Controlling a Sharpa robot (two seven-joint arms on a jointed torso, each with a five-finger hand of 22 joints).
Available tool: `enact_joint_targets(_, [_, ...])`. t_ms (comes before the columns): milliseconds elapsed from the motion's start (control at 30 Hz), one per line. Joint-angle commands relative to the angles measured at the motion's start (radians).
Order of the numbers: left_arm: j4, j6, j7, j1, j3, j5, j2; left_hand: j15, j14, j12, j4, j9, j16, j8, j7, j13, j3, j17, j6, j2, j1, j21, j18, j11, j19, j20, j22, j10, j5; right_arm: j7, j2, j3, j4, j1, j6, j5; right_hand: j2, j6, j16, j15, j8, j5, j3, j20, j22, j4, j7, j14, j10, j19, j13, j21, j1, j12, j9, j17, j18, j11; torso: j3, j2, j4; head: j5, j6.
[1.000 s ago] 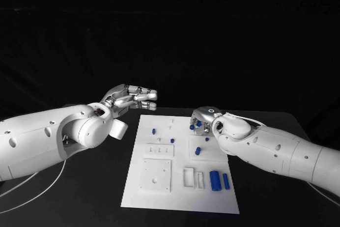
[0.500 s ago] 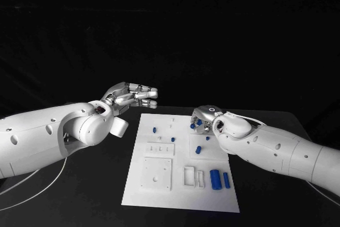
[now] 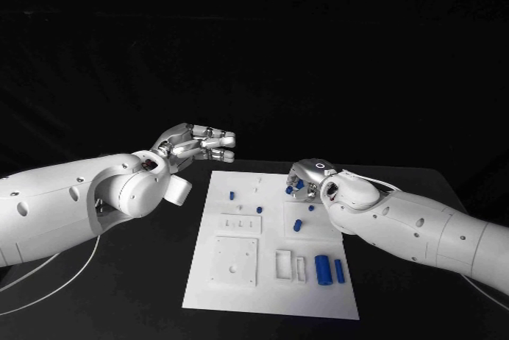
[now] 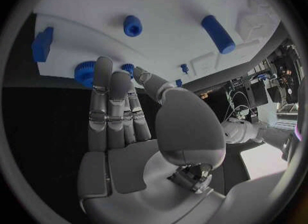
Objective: Assemble the parts on the task board
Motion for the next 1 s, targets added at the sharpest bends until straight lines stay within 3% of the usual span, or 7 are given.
enact_joint_targets(33, [-0.002, 0.024, 0.015, 0.003, 0.001, -0.002, 0.003, 0.002, -0.006, -0.004, 0.002, 0.001, -0.002, -0.003, -0.003, 0.001, 0.004, -0.001, -0.007, -0.001, -0.005, -0.005, -0.002, 0.001, 0.002, 0.006, 0.0, -0.005, -0.003, -0.011, 0.002, 0.0, 0.0, -0.001, -0.034, 0.006, 0.0, 0.007, 0.004, -0.006, 0.0, 0.006, 0.001, 0.0, 0.001, 0.005, 0.002, -0.002, 0.007, 0.008, 0.0, -0.004, -0.009, -0.002, 0.001, 0.001, 0.006, -0.001, 0.0001, 0.0, -0.0004, 0.0, 0.002])
enact_joint_targets(367, [-0.01, 0.033, 0.015, 0.003, 0.001, -0.002, 0.006, 0.003, -0.007, -0.003, 0.001, 0.001, -0.002, -0.003, -0.002, 0.001, 0.005, -0.001, -0.008, -0.001, -0.004, -0.006, -0.002, 0.001, 0.001, 0.007, 0.0, -0.006, -0.007, -0.021, 0.007, 0.0, 0.001, -0.001, -0.049, 0.007, -0.003, 0.005, 0.004, -0.006, 0.0, 0.003, 0.0, 0.0, 0.009, 0.008, 0.002, -0.002, 0.004, 0.01, 0.0, -0.011, -0.007, -0.002, 0.001, 0.002, 0.006, 0.0, 0.0006, 0.002, 0.0016, -0.001, 0.004])
enact_joint_targets(1000, [-0.009, 0.035, 0.01, 0.004, 0.001, -0.002, 0.009, 0.003, -0.008, -0.004, 0.001, 0.001, -0.002, -0.003, -0.002, 0.001, 0.007, -0.001, -0.009, -0.001, -0.002, -0.007, -0.002, 0.001, 0.001, 0.007, 0.0, -0.007, -0.006, -0.022, 0.03, 0.0, -0.032, -0.002, 0.03, 0.009, -0.008, -0.009, 0.002, -0.002, -0.001, -0.004, -0.013, 0.004, 0.02, 0.01, 0.006, -0.002, -0.016, 0.014, 0.0, -0.031, -0.008, -0.002, -0.002, 0.0, 0.008, 0.005, 0.0006, 0.004, 0.0002, 0.003, -0.002])
